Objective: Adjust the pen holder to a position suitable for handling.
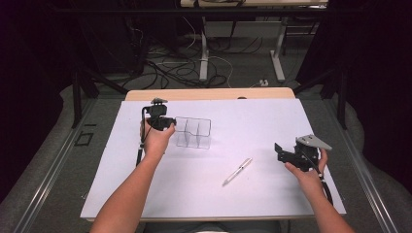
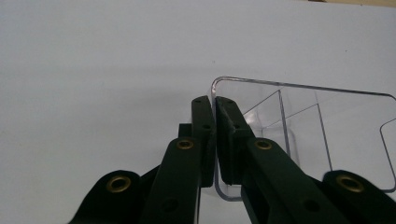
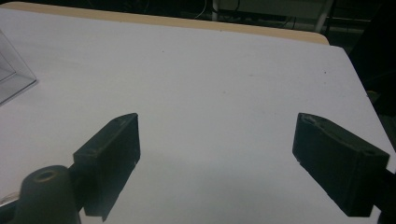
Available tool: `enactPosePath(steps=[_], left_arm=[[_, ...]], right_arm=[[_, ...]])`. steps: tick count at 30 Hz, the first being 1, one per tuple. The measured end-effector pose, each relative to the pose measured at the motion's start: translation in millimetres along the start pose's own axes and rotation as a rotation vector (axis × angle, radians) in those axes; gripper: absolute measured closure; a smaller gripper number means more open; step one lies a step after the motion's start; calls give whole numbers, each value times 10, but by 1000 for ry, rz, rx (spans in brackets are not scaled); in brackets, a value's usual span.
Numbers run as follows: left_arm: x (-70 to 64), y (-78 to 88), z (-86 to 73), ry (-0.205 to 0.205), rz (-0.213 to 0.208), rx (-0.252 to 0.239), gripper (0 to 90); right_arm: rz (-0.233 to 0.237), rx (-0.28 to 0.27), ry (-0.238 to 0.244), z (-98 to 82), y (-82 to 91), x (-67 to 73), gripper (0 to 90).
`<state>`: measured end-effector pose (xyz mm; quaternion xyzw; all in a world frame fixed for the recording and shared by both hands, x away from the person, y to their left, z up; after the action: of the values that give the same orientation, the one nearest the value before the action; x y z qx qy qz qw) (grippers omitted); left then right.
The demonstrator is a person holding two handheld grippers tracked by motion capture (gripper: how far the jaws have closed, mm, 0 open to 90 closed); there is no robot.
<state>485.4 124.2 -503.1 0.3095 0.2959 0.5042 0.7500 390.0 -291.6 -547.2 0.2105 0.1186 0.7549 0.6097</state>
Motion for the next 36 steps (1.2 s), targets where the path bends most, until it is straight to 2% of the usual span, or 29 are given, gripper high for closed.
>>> enactPosePath(steps=[6, 21, 30, 36], left_arm=[[-113, 1, -27, -43, -16, 11, 878], [-403, 31, -81, -101, -72, 23, 882], [-524, 35, -135, -116, -100, 31, 880], [-578, 49, -163, -117, -98, 34, 877]], right_arm=[[-2, -1, 3, 3, 5, 2, 147], [3, -9, 2, 7, 6, 3, 147], [3, -7, 4, 6, 5, 6, 147], [5, -8, 7, 6, 7, 7, 148]])
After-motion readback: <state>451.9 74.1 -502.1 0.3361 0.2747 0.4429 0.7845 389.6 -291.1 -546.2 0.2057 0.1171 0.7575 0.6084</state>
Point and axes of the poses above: each handheld gripper's, and its own axes: y roughly backward along the jaws, z roughly out of its top, x roughly to its left, the point moved 5 cm from there along -y, roughly forward along the jaws, and after that the axes turned 10 degrees about -y, right-handed, at the moved point
